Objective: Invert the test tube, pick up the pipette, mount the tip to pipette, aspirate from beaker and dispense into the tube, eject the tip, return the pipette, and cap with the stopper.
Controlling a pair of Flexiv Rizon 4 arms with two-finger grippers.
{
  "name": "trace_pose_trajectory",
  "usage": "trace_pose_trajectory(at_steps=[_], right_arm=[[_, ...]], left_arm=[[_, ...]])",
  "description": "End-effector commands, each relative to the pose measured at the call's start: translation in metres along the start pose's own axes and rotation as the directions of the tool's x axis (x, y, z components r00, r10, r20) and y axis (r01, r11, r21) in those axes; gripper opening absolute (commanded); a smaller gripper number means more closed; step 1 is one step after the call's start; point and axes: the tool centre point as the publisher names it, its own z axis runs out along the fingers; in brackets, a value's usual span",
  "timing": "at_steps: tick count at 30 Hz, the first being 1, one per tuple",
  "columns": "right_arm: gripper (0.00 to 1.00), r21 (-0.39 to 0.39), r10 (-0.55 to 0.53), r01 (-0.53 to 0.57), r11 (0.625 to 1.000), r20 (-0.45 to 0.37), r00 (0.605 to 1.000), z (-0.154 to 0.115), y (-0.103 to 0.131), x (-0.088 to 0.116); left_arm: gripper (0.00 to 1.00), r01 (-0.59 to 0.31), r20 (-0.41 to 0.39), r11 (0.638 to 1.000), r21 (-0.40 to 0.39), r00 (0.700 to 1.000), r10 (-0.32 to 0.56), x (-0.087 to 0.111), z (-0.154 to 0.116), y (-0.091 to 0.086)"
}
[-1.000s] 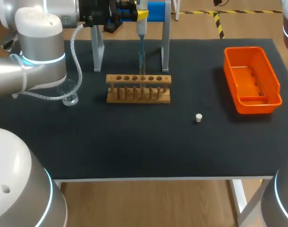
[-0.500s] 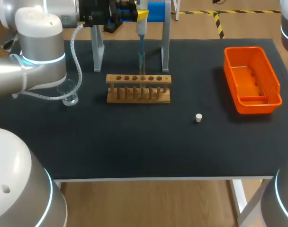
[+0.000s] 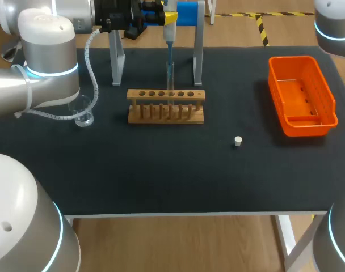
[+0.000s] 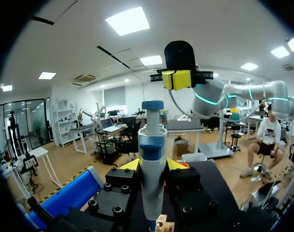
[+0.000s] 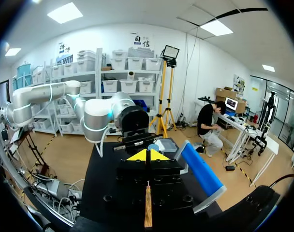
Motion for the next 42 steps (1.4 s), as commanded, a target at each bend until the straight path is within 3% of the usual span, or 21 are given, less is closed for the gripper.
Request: trace_pose_trajectory(at_steps=[1,13,42], right_arm=[[0.00,0.038,0.027,-0.027,0.999,0.009,1.000,0.018,0.009,-0.007],[0.00,0.056,0.029,-0.030,0.998,0.011,1.000,0.038,0.019,-0.016],[0.00,0.098,0.034,-0.031,0.995,-0.031,0.999,0.047,0.005,-0.014]], left_arm=[[0.00,0.001,0.001,1.000,-0.001,1.000,-0.001,-0.001,0.001,0.000],[0.00,0.001,0.001,1.000,-0.001,1.000,-0.001,-0.001,0.001,0.000],[0.00,0.001,0.001,1.000,-0.001,1.000,-0.001,-0.001,0.001,0.000]])
